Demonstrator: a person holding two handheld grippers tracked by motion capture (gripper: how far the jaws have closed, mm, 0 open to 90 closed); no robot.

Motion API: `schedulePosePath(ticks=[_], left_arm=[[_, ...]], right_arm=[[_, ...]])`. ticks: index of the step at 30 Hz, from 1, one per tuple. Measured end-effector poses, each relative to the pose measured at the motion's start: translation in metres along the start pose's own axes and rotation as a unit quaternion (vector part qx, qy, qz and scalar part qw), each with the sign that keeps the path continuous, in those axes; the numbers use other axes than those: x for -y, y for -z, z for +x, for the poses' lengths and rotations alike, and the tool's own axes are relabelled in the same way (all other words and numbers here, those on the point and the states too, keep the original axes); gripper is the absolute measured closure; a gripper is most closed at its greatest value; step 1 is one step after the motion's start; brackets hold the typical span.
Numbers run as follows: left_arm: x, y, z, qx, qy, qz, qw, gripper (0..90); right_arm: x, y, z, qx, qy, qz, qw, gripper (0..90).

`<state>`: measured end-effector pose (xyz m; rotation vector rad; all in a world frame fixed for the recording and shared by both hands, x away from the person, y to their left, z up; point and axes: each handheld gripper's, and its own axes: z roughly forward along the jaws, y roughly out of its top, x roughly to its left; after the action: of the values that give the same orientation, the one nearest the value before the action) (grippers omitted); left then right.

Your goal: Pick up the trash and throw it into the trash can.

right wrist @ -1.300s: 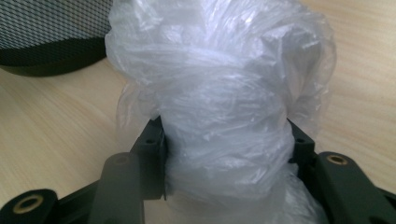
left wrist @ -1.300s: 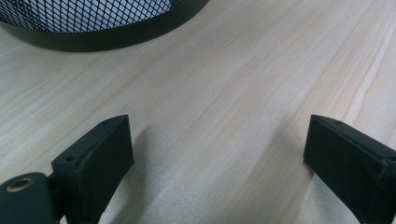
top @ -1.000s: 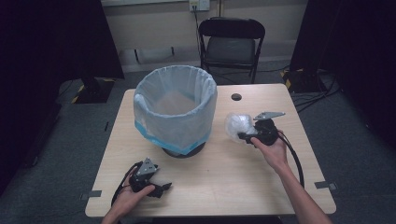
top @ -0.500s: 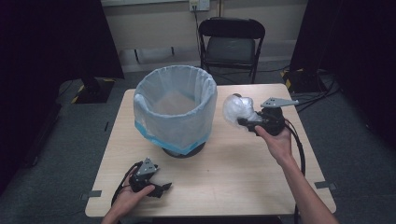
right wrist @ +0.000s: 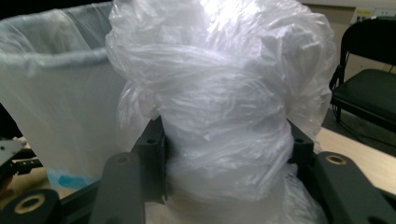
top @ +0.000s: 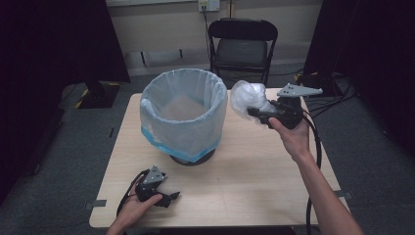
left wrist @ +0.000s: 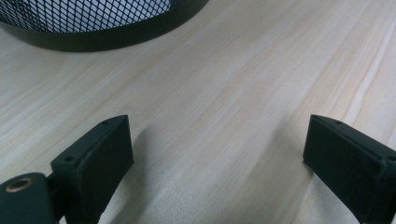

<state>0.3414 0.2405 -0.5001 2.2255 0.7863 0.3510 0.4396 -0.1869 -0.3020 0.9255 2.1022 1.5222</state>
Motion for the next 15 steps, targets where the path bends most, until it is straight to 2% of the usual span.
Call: schedulePosePath(ticks=[4,9,15], left_arm=[[0.0,0.0,0.0,0.0,0.0,0.0,1.0,7.6],[0.0,0.0,0.0,0.0,0.001,0.0,1.0,7.6],[0.0,0.0,0.0,0.0,0.0,0.0,1.0,7.6]], right_arm=[[-0.022,0.001,0.005,-0.005,0.011,-0.018,0.9998,48.4],[-0.035,0.001,0.009,-0.013,0.018,-0.029,0.9993,48.5],[-0.062,-0.008,0.021,-0.04,0.033,-0.046,0.9976,48.4]])
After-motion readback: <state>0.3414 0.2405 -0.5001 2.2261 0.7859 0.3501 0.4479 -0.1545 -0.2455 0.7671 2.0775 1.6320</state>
